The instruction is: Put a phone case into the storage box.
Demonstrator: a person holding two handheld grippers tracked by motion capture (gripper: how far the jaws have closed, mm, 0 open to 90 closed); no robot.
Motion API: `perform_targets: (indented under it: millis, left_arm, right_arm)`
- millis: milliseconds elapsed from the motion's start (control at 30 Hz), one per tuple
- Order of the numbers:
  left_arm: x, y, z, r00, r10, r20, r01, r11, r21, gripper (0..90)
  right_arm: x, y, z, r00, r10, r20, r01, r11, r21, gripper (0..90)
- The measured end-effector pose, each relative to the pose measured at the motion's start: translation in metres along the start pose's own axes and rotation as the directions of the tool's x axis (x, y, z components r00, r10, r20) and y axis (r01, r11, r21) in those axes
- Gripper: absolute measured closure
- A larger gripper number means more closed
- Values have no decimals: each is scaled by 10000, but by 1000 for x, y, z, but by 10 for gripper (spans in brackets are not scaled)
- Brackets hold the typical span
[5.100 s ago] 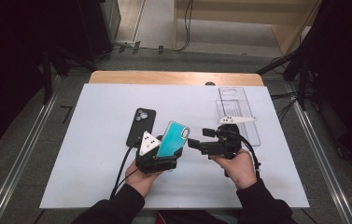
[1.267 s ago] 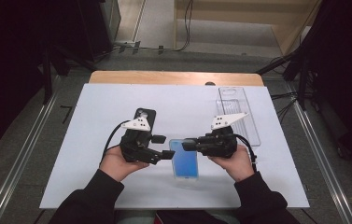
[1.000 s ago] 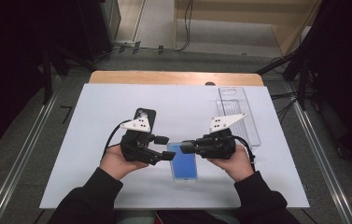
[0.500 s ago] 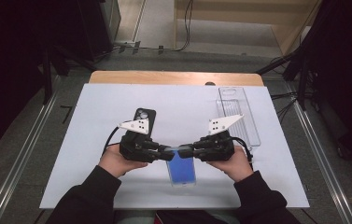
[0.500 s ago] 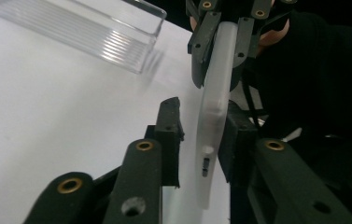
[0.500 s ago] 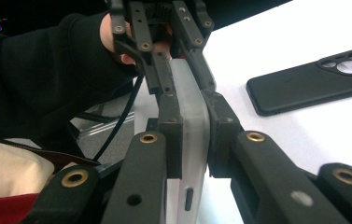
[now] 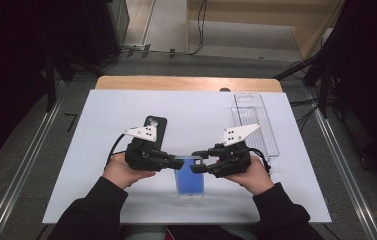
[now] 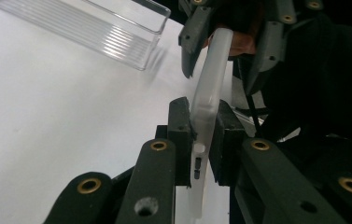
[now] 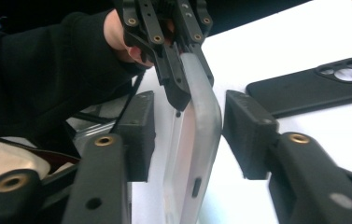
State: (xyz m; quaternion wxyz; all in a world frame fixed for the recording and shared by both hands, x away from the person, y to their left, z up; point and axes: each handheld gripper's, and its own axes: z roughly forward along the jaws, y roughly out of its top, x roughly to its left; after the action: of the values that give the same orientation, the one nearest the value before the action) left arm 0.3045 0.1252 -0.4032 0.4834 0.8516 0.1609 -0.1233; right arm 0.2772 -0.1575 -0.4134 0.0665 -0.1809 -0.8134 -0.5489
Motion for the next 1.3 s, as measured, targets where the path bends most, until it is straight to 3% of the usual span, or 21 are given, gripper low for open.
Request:
perform_targets:
  millis: [67, 167, 300, 400, 533, 633, 767, 867, 900, 1067, 1133, 1233, 1300]
  left_arm:
    - [0, 0, -3, 9998, -94, -171, 93, 9999, -62, 815]
    - [1, 1, -6, 9983, -454, -375, 453, 9990, -40, 815]
    - [1, 2, -9, 9924, -737, -991, 716, 9971, -243, 814]
    - [1, 3, -10, 9828, -1019, -1543, 973, 9946, -367, 814]
    - [0, 4, -10, 9720, -1271, -1979, 1174, 9913, -601, 814]
    - [-1, 5, -11, 9613, -1553, -2277, 1422, 9872, -727, 813]
    - [-3, 6, -10, 9487, -1818, -2586, 1639, 9824, -893, 813]
    - [-4, 7, -9, 9370, -2015, -2852, 1823, 9789, -928, 813]
    - [-5, 7, -8, 9273, -2203, -3025, 1985, 9748, -1014, 813]
    - [-6, 8, -6, 8971, -2505, -3639, 2230, 9679, -1163, 812]
    - [-6, 8, -6, 8876, -2659, -3762, 2359, 9638, -1244, 812]
    - [-5, 8, -5, 8774, -2916, -3809, 2582, 9563, -1372, 812]
    - [-5, 8, -4, 8669, -3043, -3947, 2690, 9524, -1434, 813]
  right_arm:
    - [2, 0, 0, 9999, 94, 127, -94, 10000, -18, 447]
    - [4, 0, 0, 9969, 9, 782, 3, 9999, -154, 329]
    - [3, -2, -1, 9894, 287, 1420, -258, 9994, -221, 266]
    - [3, -4, 0, 9842, 376, 1729, -360, 9993, -121, 246]
    - [1, -8, 2, 9776, 730, 1975, -617, 9961, -628, 147]
    - [-1, -10, 3, 9652, 989, 2423, -824, 9936, -775, 0]
    - [-2, -13, 5, 9483, 1373, 2862, -1123, 9884, -1019, 0]
    - [0, -14, 7, 9346, 1499, 3224, -1254, 9875, -956, 0]
    - [1, -14, 8, 9312, 1479, 3331, -1231, 9879, -944, 0]
    - [7, -13, 13, 9096, 1899, 3695, -1532, 9801, -1265, 0]
    - [10, -12, 16, 9015, 1941, 3867, -1525, 9789, -1357, 0]
    - [14, -12, 21, 8843, 2064, 4188, -1580, 9763, -1477, 0]
    - [16, -13, 25, 8708, 2147, 4423, -1637, 9749, -1510, 0]
